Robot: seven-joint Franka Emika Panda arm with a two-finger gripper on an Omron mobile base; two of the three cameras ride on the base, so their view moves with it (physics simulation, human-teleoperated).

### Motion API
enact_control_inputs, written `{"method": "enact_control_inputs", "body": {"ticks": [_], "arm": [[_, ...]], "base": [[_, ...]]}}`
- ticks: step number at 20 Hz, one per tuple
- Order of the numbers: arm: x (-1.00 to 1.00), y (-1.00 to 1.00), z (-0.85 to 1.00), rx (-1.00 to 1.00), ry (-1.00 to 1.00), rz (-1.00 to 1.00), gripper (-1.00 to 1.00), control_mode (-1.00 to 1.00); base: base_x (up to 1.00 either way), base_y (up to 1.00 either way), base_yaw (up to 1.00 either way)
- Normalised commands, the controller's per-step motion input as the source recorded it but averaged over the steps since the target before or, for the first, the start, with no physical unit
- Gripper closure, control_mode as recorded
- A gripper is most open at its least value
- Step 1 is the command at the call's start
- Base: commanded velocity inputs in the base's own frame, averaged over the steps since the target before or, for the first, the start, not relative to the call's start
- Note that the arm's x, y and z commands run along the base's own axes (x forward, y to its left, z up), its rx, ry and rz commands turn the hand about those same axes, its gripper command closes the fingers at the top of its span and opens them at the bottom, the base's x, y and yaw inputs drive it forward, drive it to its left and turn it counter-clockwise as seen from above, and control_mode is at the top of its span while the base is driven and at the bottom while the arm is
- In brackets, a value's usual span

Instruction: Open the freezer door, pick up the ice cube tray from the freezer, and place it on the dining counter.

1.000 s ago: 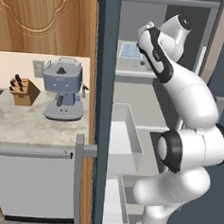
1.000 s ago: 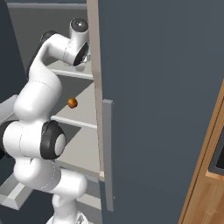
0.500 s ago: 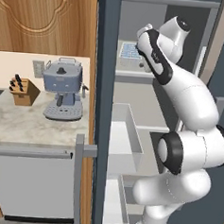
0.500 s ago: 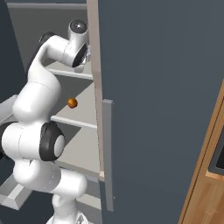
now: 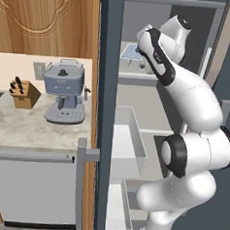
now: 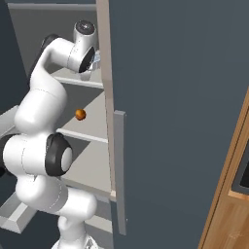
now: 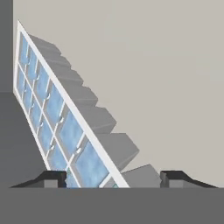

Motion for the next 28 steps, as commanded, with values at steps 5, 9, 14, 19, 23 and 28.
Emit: {"method": "enact_control_inputs", "body": {"ticks": [5,9,14,19,23,28], "arm": [[0.06,0.2,-0.08,0.0,0.0,0.0,1.0,-1.0],[0.0,0.0,0.0,0.0,-0.02,0.0,1.0,-1.0],[0.0,-0.02,0.0,0.0,-0.08,0.0,1.0,-1.0],[0.0,-0.04,0.0,0.02,-0.23,0.0,1.0,-1.0],[-0.03,0.0,0.03,0.02,-0.19,0.0,1.0,-1.0],[-0.17,-0.06,0.34,0.01,-0.02,0.0,1.0,-1.0]], "base": [[0.0,0.0,0.0],[0.0,0.0,0.0],[0.0,0.0,0.0],[0.0,0.0,0.0],[0.0,0.0,0.0],[0.0,0.0,0.0]]}}
